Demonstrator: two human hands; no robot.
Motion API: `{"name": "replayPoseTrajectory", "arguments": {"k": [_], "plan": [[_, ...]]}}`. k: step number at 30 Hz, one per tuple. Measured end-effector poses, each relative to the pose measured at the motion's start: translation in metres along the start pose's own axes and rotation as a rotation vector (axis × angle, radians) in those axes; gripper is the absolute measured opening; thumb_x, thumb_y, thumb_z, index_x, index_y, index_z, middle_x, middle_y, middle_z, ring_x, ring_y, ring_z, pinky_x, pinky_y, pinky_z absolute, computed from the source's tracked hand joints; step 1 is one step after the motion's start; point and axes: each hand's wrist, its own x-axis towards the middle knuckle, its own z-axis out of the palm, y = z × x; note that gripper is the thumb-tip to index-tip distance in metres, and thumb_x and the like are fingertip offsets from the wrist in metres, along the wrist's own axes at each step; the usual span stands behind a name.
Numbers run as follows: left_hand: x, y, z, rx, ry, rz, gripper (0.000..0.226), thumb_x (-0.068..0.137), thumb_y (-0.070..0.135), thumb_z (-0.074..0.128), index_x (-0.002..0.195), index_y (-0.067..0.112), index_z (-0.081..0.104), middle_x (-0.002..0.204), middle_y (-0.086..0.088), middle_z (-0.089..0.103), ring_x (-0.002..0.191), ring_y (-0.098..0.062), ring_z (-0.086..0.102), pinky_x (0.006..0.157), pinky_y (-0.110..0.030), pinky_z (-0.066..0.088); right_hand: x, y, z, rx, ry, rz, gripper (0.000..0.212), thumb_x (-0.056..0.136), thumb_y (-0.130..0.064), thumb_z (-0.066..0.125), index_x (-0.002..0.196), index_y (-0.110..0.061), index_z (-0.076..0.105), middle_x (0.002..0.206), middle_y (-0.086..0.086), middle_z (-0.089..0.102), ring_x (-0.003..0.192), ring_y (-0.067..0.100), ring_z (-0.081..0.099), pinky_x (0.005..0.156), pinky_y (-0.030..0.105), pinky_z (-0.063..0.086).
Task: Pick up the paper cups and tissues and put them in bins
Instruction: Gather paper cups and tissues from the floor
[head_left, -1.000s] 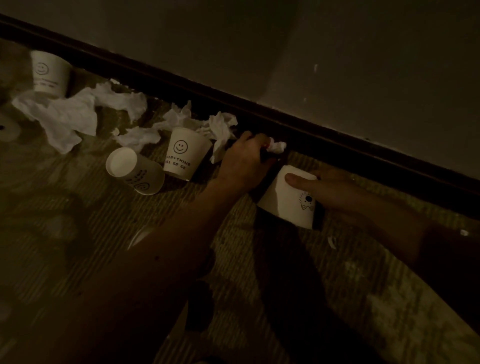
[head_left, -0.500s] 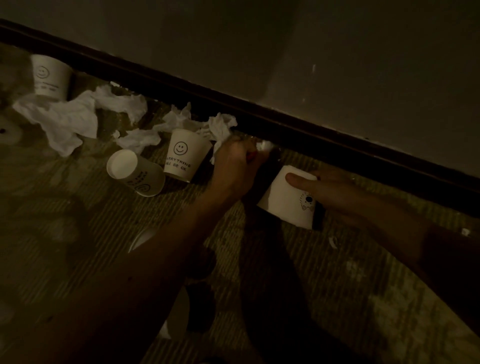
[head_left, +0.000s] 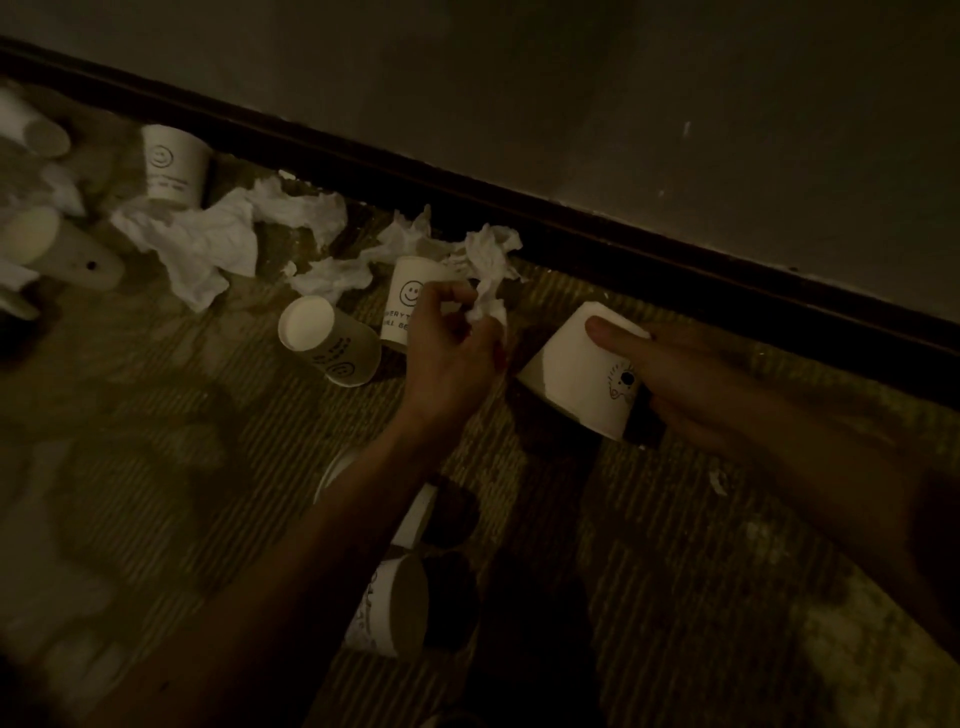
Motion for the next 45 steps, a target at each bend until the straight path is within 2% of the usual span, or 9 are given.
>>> {"name": "replayPoseTrajectory", "arguments": {"k": [8, 13, 16, 21, 27, 30, 33, 40, 45], "plan": [[0.036, 0.016, 0.021, 0.408, 0.016, 0.178, 0.02, 0.105, 0.023, 0.039, 0.12, 0.011, 0.043, 0.084, 0.006, 0.056, 0.07, -0.008, 0.056, 0.052, -0.013, 0.042, 0.0, 0.006, -0.003, -0.011, 0.007, 0.009, 0.011, 0.087, -0.037, 0.066, 0.09, -0.027, 0.067, 0.099, 0.0, 0.071, 0.091, 0.014, 0.066, 0.064, 0.026, 0.049], [0.052, 0.012, 0.038, 0.629, -0.107, 0.059, 0.069, 0.101, 0.032, 0.049, 0.153, 0.008, 0.011, 0.135, -0.017, 0.055, 0.11, -0.024, 0.057, 0.086, -0.031, 0.041, 0.0, 0.008, -0.002, -0.004, 0.01, 0.028, 0.015, 0.087, -0.037, 0.067, 0.094, -0.024, 0.068, 0.102, 0.002, 0.071, 0.092, 0.016, 0.066, 0.067, 0.027, 0.05], [0.059, 0.005, 0.041, 0.797, -0.067, 0.039, 0.057, 0.1, 0.029, 0.052, 0.145, 0.003, 0.031, 0.134, -0.019, 0.055, 0.12, -0.031, 0.053, 0.089, -0.031, 0.039, -0.002, 0.006, -0.004, 0.011, 0.005, 0.038, 0.024, 0.087, -0.037, 0.067, 0.103, -0.02, 0.069, 0.104, 0.003, 0.071, 0.094, 0.017, 0.067, 0.065, 0.026, 0.051], [0.062, -0.006, 0.038, 0.942, 0.003, 0.072, 0.022, 0.1, 0.016, 0.05, 0.108, 0.0, 0.064, 0.109, -0.015, 0.067, 0.1, -0.028, 0.064, 0.078, -0.033, 0.049, -0.002, -0.002, -0.008, 0.036, 0.019, 0.046, 0.021, 0.088, -0.037, 0.067, 0.101, -0.02, 0.067, 0.106, 0.005, 0.07, 0.096, 0.019, 0.066, 0.069, 0.03, 0.054], [0.027, -0.002, 0.028, 0.598, -0.034, 0.132, 0.035, 0.103, 0.034, 0.046, 0.103, 0.008, 0.07, 0.098, -0.001, 0.074, 0.082, -0.005, 0.064, 0.068, -0.012, 0.043, -0.005, -0.003, -0.003, 0.105, 0.007, 0.103, 0.023, 0.088, -0.039, 0.066, 0.103, -0.021, 0.065, 0.11, 0.004, 0.068, 0.103, 0.02, 0.062, 0.081, 0.036, 0.051], [0.01, -0.004, 0.012, 0.407, -0.021, 0.109, 0.026, 0.101, 0.031, 0.053, 0.092, 0.012, 0.068, 0.076, 0.013, 0.072, 0.073, 0.0, 0.066, 0.066, -0.018, 0.051, -0.009, -0.004, -0.003, 0.125, -0.016, 0.105, 0.025, 0.089, -0.039, 0.064, 0.107, -0.022, 0.065, 0.118, 0.004, 0.066, 0.112, 0.021, 0.058, 0.1, 0.042, 0.045], [0.001, 0.0, -0.001, 0.275, 0.073, 0.034, 0.042, 0.095, 0.041, 0.06, 0.082, 0.002, 0.068, 0.069, -0.003, 0.07, 0.064, -0.01, 0.063, 0.058, -0.027, 0.048, -0.015, -0.009, -0.002, 0.171, -0.003, 0.118, 0.043, 0.086, -0.041, 0.066, 0.124, -0.02, 0.061, 0.126, 0.006, 0.063, 0.119, 0.024, 0.056, 0.106, 0.048, 0.041], [0.0, 0.02, -0.006, 0.024, 0.061, 0.028, 0.047, 0.084, 0.016, 0.075, 0.054, 0.011, 0.04, 0.051, -0.01, 0.058, 0.053, -0.024, 0.059, 0.046, -0.026, 0.047, -0.025, -0.022, 0.001, 0.218, -0.038, 0.069, 0.03, 0.089, -0.036, 0.065, 0.113, -0.018, 0.065, 0.115, 0.005, 0.069, 0.106, 0.021, 0.064, 0.096, 0.039, 0.05], [0.027, 0.043, -0.016, 0.323, 0.033, 0.156, 0.036, 0.091, 0.029, 0.068, 0.064, 0.019, 0.046, 0.053, 0.007, 0.056, 0.046, 0.002, 0.053, 0.043, -0.017, 0.041, -0.019, -0.023, 0.008, 0.113, -0.058, 0.006, 0.031, 0.086, -0.037, 0.068, 0.112, -0.02, 0.065, 0.109, 0.002, 0.071, 0.101, 0.017, 0.067, 0.085, 0.032, 0.054]]}}
